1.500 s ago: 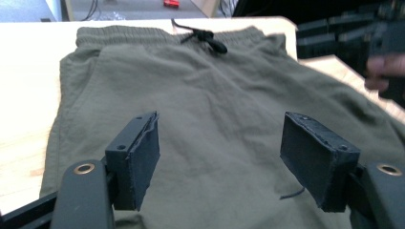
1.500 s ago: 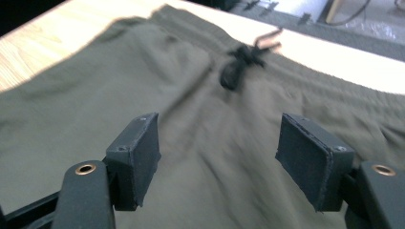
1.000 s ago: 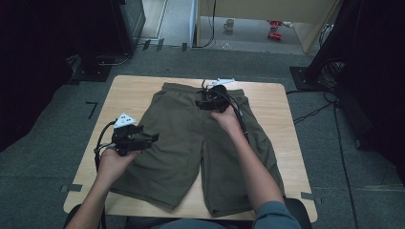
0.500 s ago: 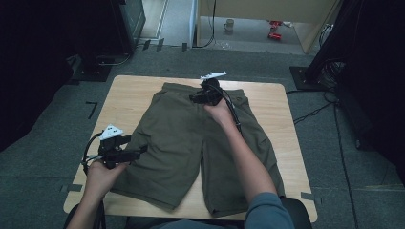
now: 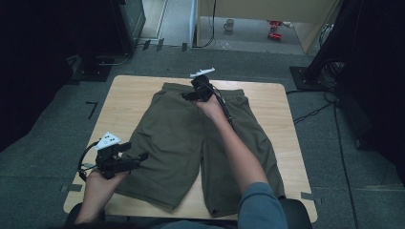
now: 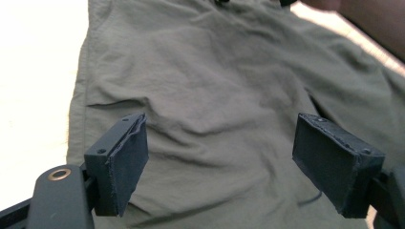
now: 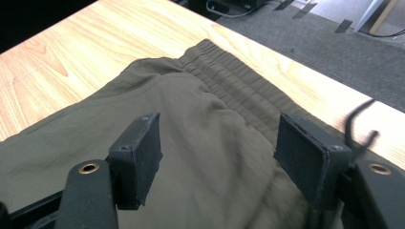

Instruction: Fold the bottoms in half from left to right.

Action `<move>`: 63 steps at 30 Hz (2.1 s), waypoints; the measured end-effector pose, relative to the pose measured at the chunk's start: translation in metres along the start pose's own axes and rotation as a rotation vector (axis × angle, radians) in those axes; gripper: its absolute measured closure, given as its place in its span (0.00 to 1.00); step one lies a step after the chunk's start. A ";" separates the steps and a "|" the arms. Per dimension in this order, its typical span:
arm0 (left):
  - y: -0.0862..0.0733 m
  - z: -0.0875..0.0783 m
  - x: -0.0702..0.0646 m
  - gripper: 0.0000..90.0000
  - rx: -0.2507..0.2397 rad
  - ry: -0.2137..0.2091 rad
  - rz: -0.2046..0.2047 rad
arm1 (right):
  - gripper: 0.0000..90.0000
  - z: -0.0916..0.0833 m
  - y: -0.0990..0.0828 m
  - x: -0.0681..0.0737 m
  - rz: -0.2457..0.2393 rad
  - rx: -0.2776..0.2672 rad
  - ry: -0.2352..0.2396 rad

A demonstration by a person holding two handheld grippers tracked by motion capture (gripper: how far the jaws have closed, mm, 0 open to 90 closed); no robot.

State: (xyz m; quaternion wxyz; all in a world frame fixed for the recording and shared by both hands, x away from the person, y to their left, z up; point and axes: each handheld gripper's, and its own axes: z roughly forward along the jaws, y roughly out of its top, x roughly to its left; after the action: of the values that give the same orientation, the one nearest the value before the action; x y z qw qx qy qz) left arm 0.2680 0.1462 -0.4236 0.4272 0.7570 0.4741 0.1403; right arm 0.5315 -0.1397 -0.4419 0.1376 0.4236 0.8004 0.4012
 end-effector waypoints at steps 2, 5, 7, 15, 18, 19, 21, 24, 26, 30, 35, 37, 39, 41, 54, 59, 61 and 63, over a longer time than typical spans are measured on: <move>-0.003 0.004 0.005 0.23 0.011 0.017 -0.009 | 0.36 0.007 0.003 0.004 -0.016 0.001 0.000; -0.007 0.006 0.014 0.23 0.025 0.038 -0.040 | 0.37 0.015 0.006 0.007 -0.015 -0.020 0.014; -0.010 0.006 0.018 0.23 0.034 0.054 -0.045 | 0.36 0.023 0.008 0.008 -0.006 -0.004 0.025; -0.017 0.010 0.023 0.22 0.075 0.097 -0.047 | 0.36 0.048 0.015 0.011 -0.015 0.013 0.014; -0.020 0.011 0.024 0.23 0.087 0.116 -0.051 | 0.36 0.058 0.016 0.014 -0.024 0.009 0.012; -0.021 0.011 0.024 0.23 0.089 0.118 -0.052 | 0.36 0.061 0.016 0.015 -0.025 0.012 0.014; -0.022 0.011 0.021 0.22 0.082 0.117 -0.053 | 0.36 0.067 0.016 0.016 -0.025 0.018 0.019; -0.022 0.012 0.014 0.23 0.066 0.092 -0.051 | 0.35 0.077 0.017 0.018 -0.011 0.020 0.029; -0.023 0.013 0.011 0.23 0.058 0.087 -0.051 | 0.34 0.083 0.017 0.019 0.010 0.017 0.041; -0.022 0.019 0.003 0.22 0.034 0.038 -0.077 | 0.33 0.092 0.017 0.022 0.002 0.023 0.039; -0.020 0.030 -0.016 0.22 0.038 -0.042 -0.063 | 0.33 0.103 0.016 0.026 -0.007 0.045 0.034; -0.024 0.031 -0.022 0.22 0.053 -0.019 -0.026 | 0.33 0.107 0.015 0.027 -0.013 0.049 0.028; -0.026 0.033 -0.020 0.21 0.070 0.008 -0.023 | 0.33 0.110 0.015 0.028 -0.010 0.058 0.027; -0.026 0.033 -0.017 0.20 0.079 0.043 -0.013 | 0.32 0.115 0.014 0.029 -0.012 0.072 0.017; -0.033 0.032 0.013 0.20 0.121 0.139 -0.055 | 0.71 0.112 -0.004 0.019 -0.141 0.027 -0.069; -0.034 0.030 0.025 0.20 0.118 0.173 -0.074 | 0.71 0.107 -0.005 0.010 -0.142 0.045 -0.084; -0.036 0.033 0.031 0.20 0.148 0.205 -0.068 | 0.72 0.106 -0.005 0.008 -0.139 0.045 -0.082; -0.039 0.036 0.037 0.18 0.178 0.227 -0.073 | 0.72 0.105 -0.006 0.007 -0.141 0.044 -0.083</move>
State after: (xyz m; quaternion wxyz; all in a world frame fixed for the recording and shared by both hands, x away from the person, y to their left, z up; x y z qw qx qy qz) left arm 0.2858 0.1657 -0.4820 0.3071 0.7533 0.5571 0.1668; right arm 0.5830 -0.0808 -0.5128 0.1891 0.3854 0.8305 0.3549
